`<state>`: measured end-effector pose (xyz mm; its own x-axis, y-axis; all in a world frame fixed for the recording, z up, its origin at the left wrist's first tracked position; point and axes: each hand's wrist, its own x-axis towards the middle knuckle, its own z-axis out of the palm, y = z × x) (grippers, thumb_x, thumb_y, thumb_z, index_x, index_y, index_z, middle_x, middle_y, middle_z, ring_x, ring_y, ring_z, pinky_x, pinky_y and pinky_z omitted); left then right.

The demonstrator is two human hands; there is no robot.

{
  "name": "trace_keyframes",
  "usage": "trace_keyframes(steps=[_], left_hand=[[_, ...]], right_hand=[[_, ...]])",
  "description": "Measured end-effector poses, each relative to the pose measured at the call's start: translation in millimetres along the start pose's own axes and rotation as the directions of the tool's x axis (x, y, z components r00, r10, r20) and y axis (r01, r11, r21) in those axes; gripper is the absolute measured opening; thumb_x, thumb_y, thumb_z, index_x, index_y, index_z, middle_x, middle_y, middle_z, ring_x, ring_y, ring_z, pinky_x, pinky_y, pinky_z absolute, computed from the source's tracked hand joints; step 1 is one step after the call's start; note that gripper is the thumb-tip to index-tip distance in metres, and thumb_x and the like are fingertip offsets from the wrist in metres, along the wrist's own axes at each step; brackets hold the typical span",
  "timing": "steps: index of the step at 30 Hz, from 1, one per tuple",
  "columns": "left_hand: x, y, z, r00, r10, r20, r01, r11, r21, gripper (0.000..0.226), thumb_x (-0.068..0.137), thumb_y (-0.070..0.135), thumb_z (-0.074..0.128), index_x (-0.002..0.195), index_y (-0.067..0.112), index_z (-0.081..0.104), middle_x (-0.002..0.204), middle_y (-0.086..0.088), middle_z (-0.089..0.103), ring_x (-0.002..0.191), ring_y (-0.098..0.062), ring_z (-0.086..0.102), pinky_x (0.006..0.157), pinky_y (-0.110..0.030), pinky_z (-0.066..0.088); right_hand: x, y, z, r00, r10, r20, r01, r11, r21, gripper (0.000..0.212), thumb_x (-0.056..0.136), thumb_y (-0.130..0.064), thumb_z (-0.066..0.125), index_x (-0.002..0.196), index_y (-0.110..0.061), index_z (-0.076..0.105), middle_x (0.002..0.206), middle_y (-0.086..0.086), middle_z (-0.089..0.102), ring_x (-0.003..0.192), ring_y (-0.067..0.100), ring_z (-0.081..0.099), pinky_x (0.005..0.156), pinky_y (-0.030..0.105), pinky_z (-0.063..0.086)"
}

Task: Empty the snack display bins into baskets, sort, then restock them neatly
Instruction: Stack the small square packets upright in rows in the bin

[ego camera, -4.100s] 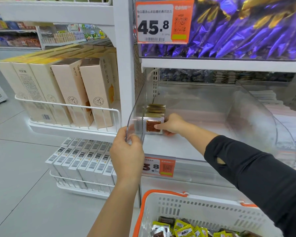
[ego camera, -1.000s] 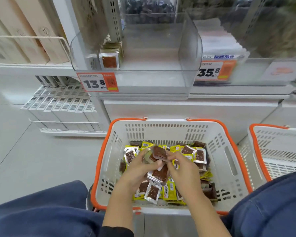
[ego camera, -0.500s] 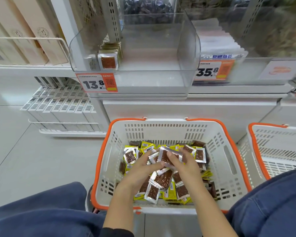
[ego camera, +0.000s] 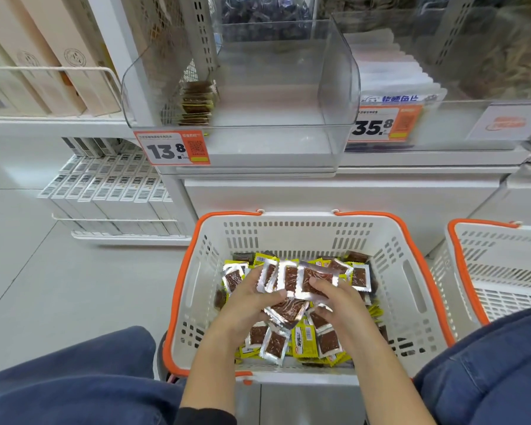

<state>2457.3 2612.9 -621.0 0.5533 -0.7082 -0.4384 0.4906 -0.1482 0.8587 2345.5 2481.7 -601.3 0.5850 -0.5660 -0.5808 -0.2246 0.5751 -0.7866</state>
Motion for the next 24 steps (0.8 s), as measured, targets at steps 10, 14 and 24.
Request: trace_keyframes(steps=[10,14,24], left_hand=[[-1.5,-0.4,-1.6,0.999,-0.040,-0.028,0.040,0.999,0.010,0.070,0.081,0.012,0.077,0.136,0.036,0.043,0.131,0.009,0.055,0.108,-0.012,0.062,0.089,-0.034,0.042],[-2.2,6.2,-4.5,0.989,0.034,-0.144,-0.036,0.999,-0.006,0.096,0.061,0.031,0.087,0.144,0.035,0.039,0.145,0.005,0.046,0.126,-0.025,0.051,0.089,-0.039,0.040],[5.9,3.7,6.9,0.985,0.140,-0.103,-0.106,0.954,0.281,0.097,0.051,0.044,0.084,0.139,0.032,0.045,0.140,0.001,0.053,0.128,-0.022,0.051,0.104,-0.048,0.044]], right_hand=[[4.6,0.7,-7.8,0.999,-0.005,-0.040,0.015,0.968,0.250,0.015,0.093,-0.006,0.058,0.103,-0.015,0.063,0.099,0.005,0.071,0.090,0.019,0.066,0.076,0.030,0.052],[8.1,-0.3,-16.8,0.987,-0.046,-0.156,0.073,0.983,0.168,0.019,0.089,-0.004,0.063,0.106,-0.012,0.063,0.107,0.011,0.069,0.099,0.023,0.065,0.073,0.030,0.053],[3.5,9.7,-4.1,0.975,0.090,0.203,-0.031,0.961,-0.276,0.089,0.068,-0.046,0.083,0.141,-0.015,0.043,0.140,-0.002,0.044,0.114,0.015,0.058,0.078,0.032,0.059]])
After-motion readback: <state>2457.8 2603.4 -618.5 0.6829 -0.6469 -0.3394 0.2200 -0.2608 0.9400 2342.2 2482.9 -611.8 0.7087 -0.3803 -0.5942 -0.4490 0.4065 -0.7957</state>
